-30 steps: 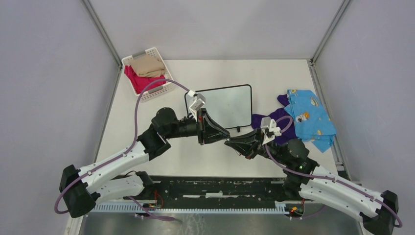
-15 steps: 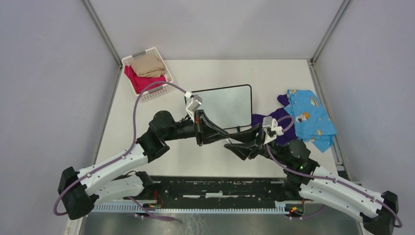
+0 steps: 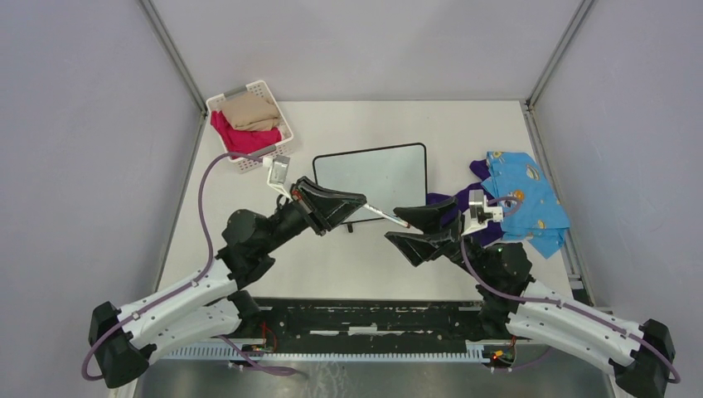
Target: Write a sentence on the whiteboard
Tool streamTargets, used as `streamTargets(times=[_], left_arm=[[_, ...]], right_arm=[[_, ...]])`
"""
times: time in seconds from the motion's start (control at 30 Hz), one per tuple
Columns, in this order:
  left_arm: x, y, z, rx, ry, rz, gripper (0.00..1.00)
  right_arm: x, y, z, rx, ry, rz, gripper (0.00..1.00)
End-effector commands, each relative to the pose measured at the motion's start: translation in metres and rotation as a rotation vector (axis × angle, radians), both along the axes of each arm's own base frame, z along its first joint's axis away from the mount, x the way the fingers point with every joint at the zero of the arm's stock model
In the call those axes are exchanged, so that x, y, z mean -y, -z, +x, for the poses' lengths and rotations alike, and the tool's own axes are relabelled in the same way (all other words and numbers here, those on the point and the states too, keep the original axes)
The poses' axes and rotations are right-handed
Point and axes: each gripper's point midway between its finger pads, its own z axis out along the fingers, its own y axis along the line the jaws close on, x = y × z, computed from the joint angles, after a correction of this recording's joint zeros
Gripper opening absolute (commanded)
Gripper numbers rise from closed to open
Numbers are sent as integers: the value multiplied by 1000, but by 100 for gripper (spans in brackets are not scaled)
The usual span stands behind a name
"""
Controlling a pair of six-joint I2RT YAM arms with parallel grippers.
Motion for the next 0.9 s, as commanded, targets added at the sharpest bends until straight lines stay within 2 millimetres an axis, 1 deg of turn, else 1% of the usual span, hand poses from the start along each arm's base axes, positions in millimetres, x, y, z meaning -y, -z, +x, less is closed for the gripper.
streamTargets(times=[0.0,0.07,0.13,0.2,0.27,0.37,0.43,0.7,0.77,0.87], left_arm=[[-19,-25,13,-95,-81,-187,2],[-21,-24,16,-120,-94,-208,2],[-21,-22,19,-141,-110,-216,2],[-21,-20,20,-162,-117,-223,2],[-23,-18,26,-188,-146,-238,2],[-22,-17,28,-209,-155,-246,2],[-20,-17,29,-217,-155,-247,2],[-17,-12,32,-242,-176,-238,2],[-18,-11,34,-245,-190,-235,2],[-21,-10,35,-248,-207,-234,2]], right_arm=[[14,-44,0,12,10,205,75],[15,-50,2,8,14,238,73],[14,-57,4,5,15,260,73],[11,-60,7,-6,14,266,74],[8,-63,10,-18,12,270,74],[8,-66,16,-51,30,295,71],[10,-69,18,-57,32,319,68],[7,-83,19,-80,-8,390,68],[5,-85,20,-85,-16,395,64],[2,-87,20,-94,-34,407,56]])
